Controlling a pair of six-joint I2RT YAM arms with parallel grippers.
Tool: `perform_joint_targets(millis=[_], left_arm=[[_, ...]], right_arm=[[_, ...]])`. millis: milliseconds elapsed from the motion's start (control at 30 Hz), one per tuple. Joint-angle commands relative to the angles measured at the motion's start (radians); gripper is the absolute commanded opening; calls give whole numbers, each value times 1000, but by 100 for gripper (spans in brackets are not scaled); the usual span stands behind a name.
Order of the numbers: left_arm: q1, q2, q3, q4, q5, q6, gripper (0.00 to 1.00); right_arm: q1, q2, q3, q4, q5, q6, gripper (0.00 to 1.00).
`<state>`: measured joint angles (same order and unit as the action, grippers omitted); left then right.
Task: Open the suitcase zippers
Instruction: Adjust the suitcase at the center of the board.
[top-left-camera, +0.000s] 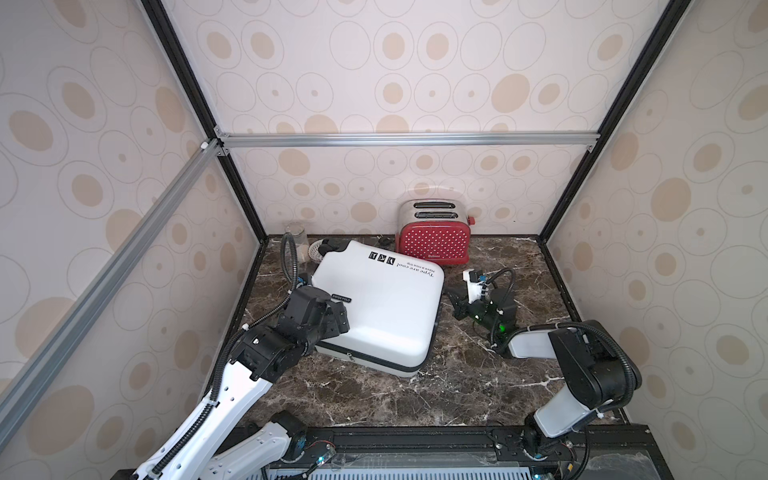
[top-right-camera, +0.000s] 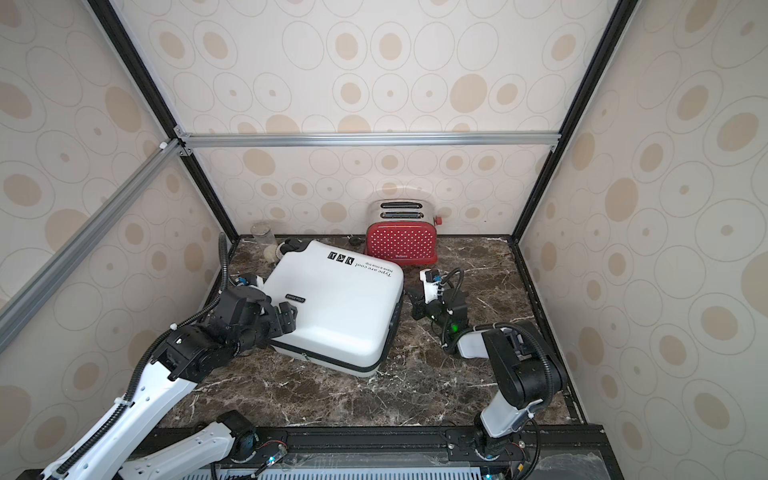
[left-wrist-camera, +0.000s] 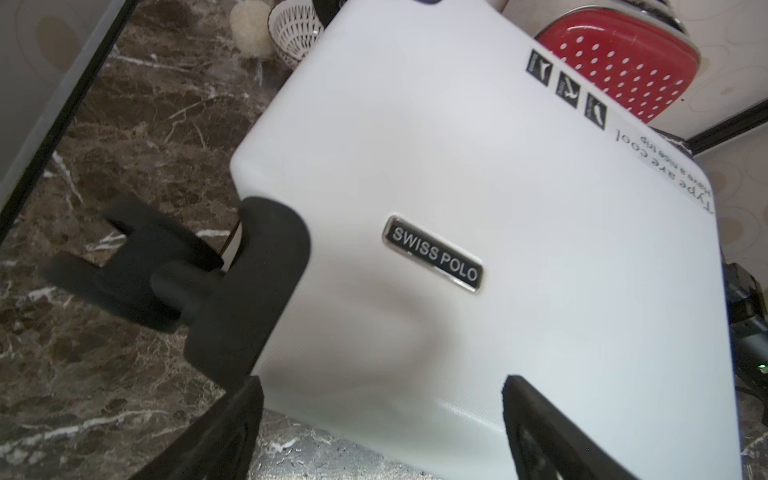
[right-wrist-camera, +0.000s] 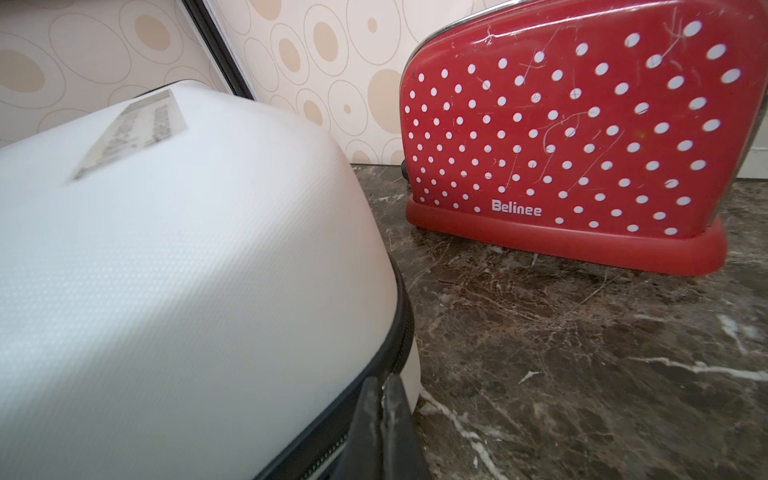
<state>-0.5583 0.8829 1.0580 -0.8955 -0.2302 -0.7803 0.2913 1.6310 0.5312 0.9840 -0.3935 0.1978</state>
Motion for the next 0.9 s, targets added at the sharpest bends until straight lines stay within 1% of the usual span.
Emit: perform_joint_targets(millis=[0,100,167,333,467,533,600,667,767,867], left_arm=[[14,-49,-33,-97,16,-142,91],[20,-102,-104,-36,52,-158,91],[37,-111,-138,24,80,-136,92],[97,-57,-148,137,109,-43,92],[179,-19,-136,199,131,45,94],[238,0,-142,241,163,100,94],[308,34,-145,286,225,150,94],[355,75,-143,328,270,187,94],[386,140,-106,362,270,245,93],[394,195,-43,354,238,310,93]], right_arm=[[-1,-20,-22,-48,-27,-21,0],[0,-27,-26,-51,-32,-27,0],[-2,-36,-34,-53,-39,-30,0],[21,-103,-86,-96,-44,-51,0],[45,-200,-147,-156,-27,-67,0],[65,-249,-172,-191,-13,-75,0],[94,-294,-195,-215,-3,-68,0],[143,-326,-216,-229,15,-56,0],[221,-383,-249,-252,77,-38,0],[250,-445,-295,-266,136,-7,0]])
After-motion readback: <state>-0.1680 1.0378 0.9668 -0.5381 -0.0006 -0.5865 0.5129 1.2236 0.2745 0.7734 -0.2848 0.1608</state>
